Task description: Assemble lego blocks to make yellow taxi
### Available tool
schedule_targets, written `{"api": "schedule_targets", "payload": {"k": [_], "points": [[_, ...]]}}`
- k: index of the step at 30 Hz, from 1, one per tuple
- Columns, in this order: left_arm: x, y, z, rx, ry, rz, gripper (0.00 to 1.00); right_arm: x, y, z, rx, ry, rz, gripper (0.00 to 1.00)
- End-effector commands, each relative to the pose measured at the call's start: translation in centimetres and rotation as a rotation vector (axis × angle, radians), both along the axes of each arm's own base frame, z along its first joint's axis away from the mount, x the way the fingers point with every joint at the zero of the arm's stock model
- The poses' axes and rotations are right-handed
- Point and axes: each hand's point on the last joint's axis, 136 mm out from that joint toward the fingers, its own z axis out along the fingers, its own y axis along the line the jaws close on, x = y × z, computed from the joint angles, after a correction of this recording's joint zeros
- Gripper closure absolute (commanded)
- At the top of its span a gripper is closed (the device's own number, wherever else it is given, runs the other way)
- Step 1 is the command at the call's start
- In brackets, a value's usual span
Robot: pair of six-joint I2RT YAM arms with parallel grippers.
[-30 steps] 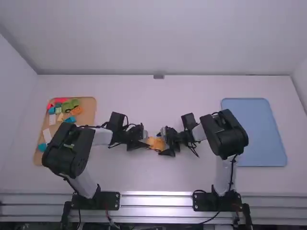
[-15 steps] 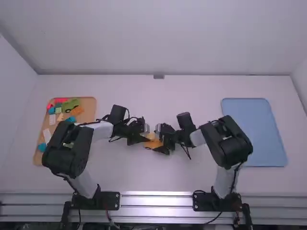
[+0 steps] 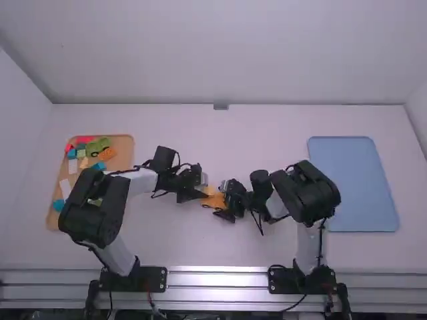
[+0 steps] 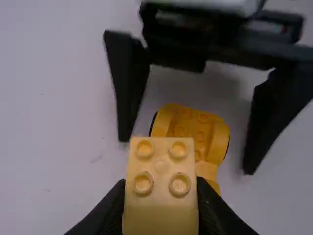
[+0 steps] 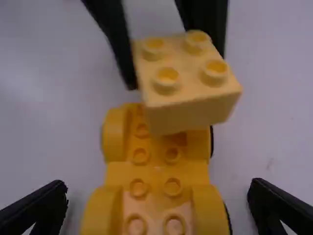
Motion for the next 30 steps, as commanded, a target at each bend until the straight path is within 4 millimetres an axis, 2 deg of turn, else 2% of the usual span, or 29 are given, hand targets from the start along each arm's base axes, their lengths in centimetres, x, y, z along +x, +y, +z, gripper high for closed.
{"api": "schedule_targets", "payload": {"k": [1, 2, 5, 8, 9, 14, 16, 18, 21, 30], "points": [[0.1, -0.2, 0.3, -0.013, 0.0, -0.011, 0.98, 0.5, 0.6, 0.2, 0.054, 0.016, 0.047, 0.01], [0.1, -0.2, 0.3, -0.012, 0.003, -0.012, 0.98, 0.6, 0.6, 0.3, 0.058, 0.017, 0.05, 0.0], [-0.1, -0.2, 0.2, -0.01, 0.012, -0.012, 0.98, 1.1, 0.7, 0.1, 0.052, 0.01, 0.041, 0.09], [-0.2, -0.2, 0.2, -0.009, 0.017, -0.012, 0.98, 1.1, 0.4, -0.2, 0.035, -0.023, 0.044, 0.23], [-0.1, -0.1, 0.2, -0.009, 0.016, -0.01, 0.98, 0.9, 0.3, -0.3, 0.031, -0.028, 0.049, 0.31], [-0.3, -0.5, 0.7, -0.042, -0.011, -0.047, 0.98, 0.5, 0.2, -0.5, 0.025, -0.056, 0.073, 0.4], [-0.7, -0.7, 0.8, -0.059, -0.035, -0.08, 0.98, 0.7, 0.1, -0.4, 0.026, -0.07, 0.075, 0.41], [-0.9, -0.8, 0.4, -0.047, -0.057, -0.095, 0.98, 1.0, -0.2, -0.3, 0.027, -0.094, 0.071, 0.47], [-1.0, -0.9, 0.2, -0.053, -0.071, -0.094, 0.98, 1.8, -0.7, -0.2, 0.031, -0.083, 0.047, 0.5], [-0.4, -1.2, 0.4, -0.07, -0.086, -0.069, 0.98, 3.3, -1.7, 0.1, 0.046, -0.026, 0.137, 0.49]]}}
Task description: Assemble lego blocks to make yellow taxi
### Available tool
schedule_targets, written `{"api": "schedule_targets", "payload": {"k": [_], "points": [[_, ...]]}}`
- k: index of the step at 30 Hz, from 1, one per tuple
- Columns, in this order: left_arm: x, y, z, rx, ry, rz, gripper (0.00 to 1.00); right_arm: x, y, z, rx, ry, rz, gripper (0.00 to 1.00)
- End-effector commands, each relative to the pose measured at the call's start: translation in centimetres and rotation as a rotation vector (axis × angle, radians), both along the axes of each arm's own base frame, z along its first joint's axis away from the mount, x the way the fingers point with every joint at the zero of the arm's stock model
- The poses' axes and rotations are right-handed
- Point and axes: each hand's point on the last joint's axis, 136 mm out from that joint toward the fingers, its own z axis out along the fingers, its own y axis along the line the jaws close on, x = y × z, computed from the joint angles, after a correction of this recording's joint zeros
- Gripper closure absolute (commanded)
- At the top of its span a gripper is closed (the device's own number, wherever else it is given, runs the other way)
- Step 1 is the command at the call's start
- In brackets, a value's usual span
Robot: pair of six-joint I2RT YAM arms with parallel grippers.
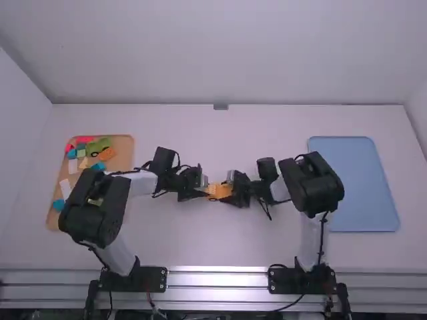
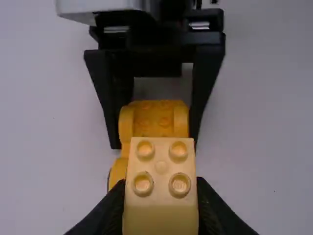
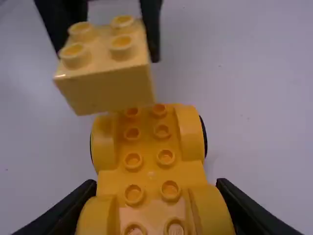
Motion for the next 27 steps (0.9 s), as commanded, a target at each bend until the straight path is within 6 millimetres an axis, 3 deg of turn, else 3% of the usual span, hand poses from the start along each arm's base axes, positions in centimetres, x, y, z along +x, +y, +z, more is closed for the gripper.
{"api": "schedule_targets", "payload": {"k": [1, 9, 18, 27], "points": [[-1.0, -0.7, -0.1, -0.027, 0.036, -0.026, 0.98, 0.1, 0.1, -0.2, -0.001, -0.032, 0.05, 0.49], [0.3, -1.2, -1.5, -0.007, 0.07, 0.043, 0.98, -0.3, 1.0, -0.4, -0.031, -0.026, 0.104, 0.48], [0.4, -0.8, -1.6, -0.011, 0.123, 0.083, 0.98, -0.7, 0.8, -0.6, -0.037, -0.008, 0.097, 0.48], [0.6, -0.6, -1.6, -0.007, 0.112, 0.089, 0.98, -0.1, 0.4, -1.0, -0.043, -0.035, -0.039, 0.49]]}}
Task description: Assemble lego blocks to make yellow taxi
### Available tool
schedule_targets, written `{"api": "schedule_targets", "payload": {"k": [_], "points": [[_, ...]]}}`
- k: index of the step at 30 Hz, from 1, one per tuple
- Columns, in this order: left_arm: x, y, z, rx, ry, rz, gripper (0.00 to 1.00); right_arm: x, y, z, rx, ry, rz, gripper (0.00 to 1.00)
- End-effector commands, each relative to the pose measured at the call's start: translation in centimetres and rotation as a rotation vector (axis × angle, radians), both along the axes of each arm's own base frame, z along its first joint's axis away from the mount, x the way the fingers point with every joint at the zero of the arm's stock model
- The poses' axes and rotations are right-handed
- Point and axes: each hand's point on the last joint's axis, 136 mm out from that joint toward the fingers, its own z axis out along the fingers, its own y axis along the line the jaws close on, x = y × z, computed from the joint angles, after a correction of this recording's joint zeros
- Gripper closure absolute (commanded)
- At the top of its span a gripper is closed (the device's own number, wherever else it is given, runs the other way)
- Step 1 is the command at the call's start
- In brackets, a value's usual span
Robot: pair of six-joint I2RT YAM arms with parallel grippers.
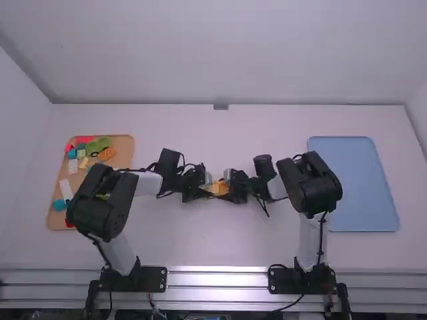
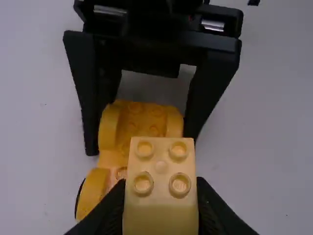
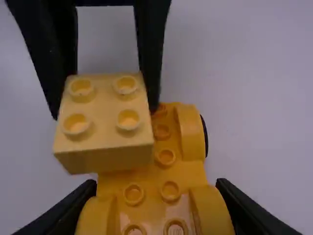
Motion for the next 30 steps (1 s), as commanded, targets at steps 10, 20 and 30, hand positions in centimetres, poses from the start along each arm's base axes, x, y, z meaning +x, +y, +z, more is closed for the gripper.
{"api": "schedule_targets", "payload": {"k": [10, 20, 30], "points": [[-0.2, 0.6, -0.4, -0.008, 0.014, -0.002, 0.98, -1.8, -0.6, -0.7, 0.025, 0.093, -0.028, 0.42], [-0.7, 0.2, -0.3, -0.018, -0.015, -0.047, 0.98, -2.0, -0.3, -1.3, -0.02, 0.136, 0.021, 0.43], [-1.1, 0.5, -1.0, 0.013, 0.016, -0.039, 0.98, -1.7, -0.5, -1.2, -0.016, 0.123, 0.019, 0.43]]}}
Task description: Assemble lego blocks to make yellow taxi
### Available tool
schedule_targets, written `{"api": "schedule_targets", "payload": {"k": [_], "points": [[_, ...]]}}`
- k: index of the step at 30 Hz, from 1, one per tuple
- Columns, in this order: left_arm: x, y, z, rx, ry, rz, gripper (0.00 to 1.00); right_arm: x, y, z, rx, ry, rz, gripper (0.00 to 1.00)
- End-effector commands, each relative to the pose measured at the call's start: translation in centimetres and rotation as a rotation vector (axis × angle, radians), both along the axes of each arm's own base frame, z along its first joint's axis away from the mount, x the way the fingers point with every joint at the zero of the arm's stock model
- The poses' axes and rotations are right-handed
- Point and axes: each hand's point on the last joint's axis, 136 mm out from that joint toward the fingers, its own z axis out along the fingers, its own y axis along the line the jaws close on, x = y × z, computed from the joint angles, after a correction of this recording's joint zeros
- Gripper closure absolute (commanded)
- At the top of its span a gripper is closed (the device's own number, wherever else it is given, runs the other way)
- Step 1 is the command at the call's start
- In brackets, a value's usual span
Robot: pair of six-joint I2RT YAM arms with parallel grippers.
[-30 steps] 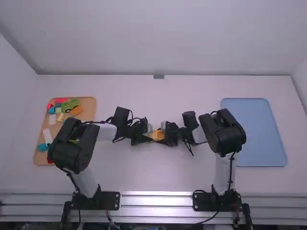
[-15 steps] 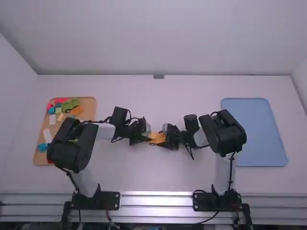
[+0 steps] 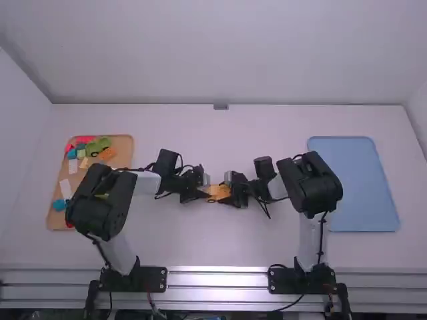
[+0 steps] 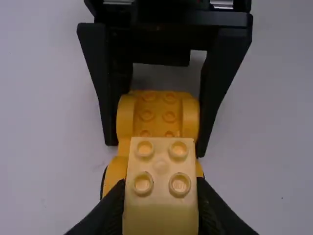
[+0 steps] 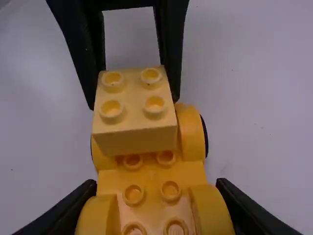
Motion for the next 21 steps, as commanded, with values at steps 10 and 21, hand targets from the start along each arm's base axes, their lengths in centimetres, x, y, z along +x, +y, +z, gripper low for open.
{"api": "schedule_targets", "payload": {"k": [10, 21], "points": [[-0.39, -0.22, -0.63, -0.009, 0.01, -0.015, 0.98, -0.97, 0.05, -0.87, -0.017, 0.002, 0.019, 0.42], [-0.55, -0.72, -0.55, -0.011, 0.0, -0.031, 0.89, -0.85, -0.15, -0.84, -0.014, 0.006, 0.014, 0.42]]}}
